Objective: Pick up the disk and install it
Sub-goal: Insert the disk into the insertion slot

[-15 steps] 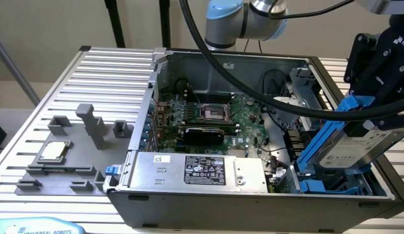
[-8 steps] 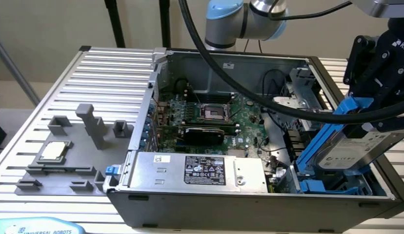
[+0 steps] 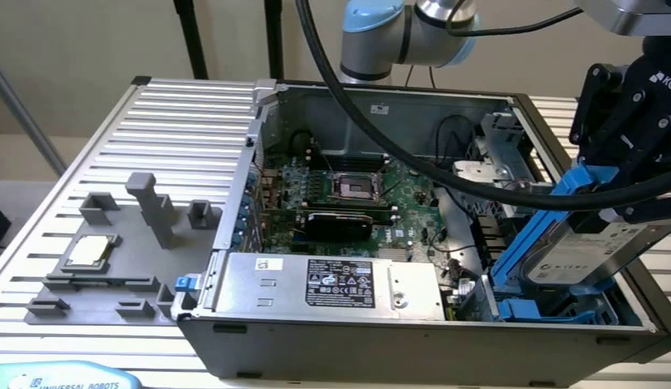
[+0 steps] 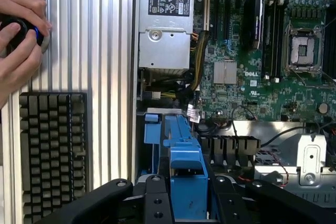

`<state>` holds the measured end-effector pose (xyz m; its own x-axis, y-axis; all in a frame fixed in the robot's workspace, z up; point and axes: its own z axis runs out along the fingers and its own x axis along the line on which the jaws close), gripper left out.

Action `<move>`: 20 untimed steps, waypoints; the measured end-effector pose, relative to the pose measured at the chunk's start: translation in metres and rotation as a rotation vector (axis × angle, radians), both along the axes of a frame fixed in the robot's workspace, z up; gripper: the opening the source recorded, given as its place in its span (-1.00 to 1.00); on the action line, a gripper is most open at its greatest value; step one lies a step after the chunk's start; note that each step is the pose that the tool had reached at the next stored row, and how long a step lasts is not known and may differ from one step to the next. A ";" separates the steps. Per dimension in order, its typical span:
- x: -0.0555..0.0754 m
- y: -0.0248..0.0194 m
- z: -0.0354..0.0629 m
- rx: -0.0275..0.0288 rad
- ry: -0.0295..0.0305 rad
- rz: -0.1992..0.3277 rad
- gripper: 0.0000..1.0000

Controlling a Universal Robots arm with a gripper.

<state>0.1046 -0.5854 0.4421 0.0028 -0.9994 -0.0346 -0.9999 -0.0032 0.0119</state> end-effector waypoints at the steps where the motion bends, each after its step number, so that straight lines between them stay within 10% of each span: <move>1: 0.000 0.0000 -0.0005 0.0000 0.0007 0.000 -0.35; 20: 0.003 -0.0001 -0.0146 0.0000 0.0048 -0.001 -0.35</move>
<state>0.1074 -0.5855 0.4275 0.0017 -0.9994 -0.0346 -0.9999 -0.0023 0.0167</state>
